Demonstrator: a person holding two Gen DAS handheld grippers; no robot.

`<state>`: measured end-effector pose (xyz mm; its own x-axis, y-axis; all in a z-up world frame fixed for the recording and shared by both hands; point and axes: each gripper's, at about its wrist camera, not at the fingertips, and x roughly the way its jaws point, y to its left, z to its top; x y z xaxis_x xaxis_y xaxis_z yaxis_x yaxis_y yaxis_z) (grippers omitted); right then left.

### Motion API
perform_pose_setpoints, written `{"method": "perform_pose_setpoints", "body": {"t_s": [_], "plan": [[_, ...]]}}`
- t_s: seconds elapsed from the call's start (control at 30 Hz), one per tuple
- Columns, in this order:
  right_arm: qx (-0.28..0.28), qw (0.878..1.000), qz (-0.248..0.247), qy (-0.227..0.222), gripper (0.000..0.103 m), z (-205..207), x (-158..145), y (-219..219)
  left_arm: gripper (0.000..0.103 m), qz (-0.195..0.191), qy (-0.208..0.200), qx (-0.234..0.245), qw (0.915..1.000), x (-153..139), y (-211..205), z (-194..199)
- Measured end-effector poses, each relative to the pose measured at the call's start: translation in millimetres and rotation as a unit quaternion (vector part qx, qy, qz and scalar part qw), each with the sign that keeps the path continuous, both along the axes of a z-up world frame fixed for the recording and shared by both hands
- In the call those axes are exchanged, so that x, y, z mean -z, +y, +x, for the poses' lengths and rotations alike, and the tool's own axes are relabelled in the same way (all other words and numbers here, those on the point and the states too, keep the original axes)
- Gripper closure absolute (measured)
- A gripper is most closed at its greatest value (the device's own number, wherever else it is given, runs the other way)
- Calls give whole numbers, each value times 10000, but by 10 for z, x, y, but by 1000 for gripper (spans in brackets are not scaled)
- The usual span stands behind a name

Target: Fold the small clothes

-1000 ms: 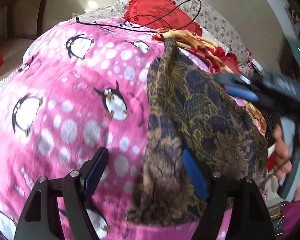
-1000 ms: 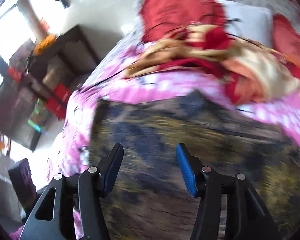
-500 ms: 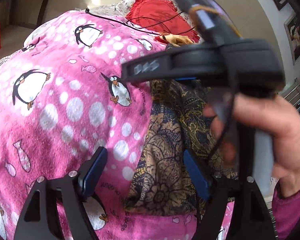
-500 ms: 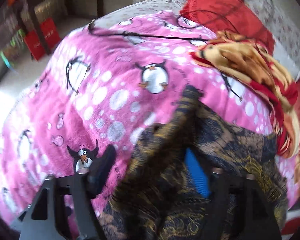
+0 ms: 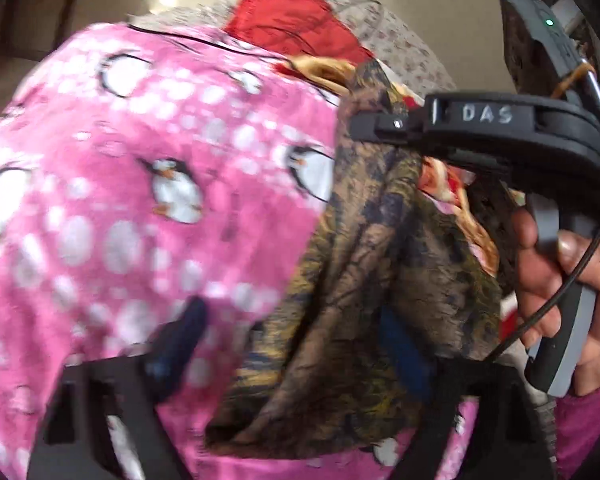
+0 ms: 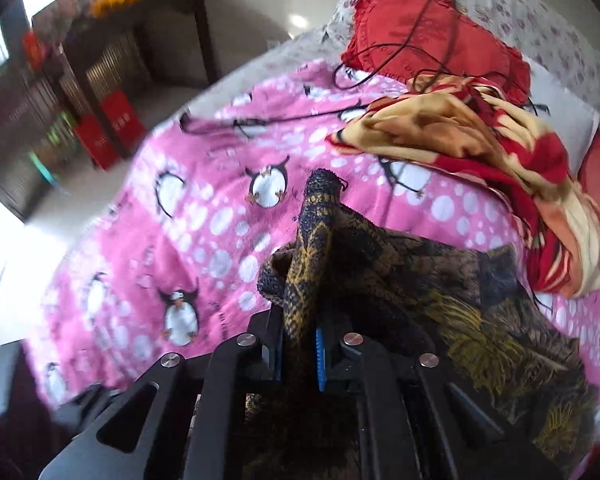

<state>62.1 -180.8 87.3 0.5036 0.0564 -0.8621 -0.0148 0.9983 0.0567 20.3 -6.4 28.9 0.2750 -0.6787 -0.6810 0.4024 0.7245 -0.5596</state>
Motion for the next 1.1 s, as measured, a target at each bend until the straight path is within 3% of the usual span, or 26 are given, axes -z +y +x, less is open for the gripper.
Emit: {"method": "perform_pose_setpoints", "body": {"t_s": [0.03, 0.07, 0.17, 0.43, 0.7, 0.9, 1.03, 1.1], "plan": [[-15, 9999, 104, -9, 98, -40, -31, -31, 70, 75, 129, 171, 9997, 23, -70, -1], [-25, 9998, 197, 0, 98, -47, -39, -59, 77, 139, 194, 251, 9994, 39, -106, -6], [-25, 9996, 292, 55, 98, -51, -19, -92, 82, 213, -38, 205, 9996, 10, -146, -127], [-148, 9993, -169, 288, 96, 202, 204, 157, 83, 402, -101, 116, 9991, 32, -189, -190], [-65, 9993, -110, 365, 95, 226, 301, 126, 83, 643, -156, 35, 9978, 78, -228, -243], [-173, 9958, -659, 619, 87, 367, 433, 304, 83, 580, -93, -1, 9983, 114, -251, -238], [-304, 9918, -1005, 729, 73, 428, 533, 444, 82, 562, -83, 2, 9984, 146, -237, -251], [-405, 9893, -1213, 698, 72, 417, 550, 507, 76, 509, -15, 8, 9987, 158, -202, -219]]}}
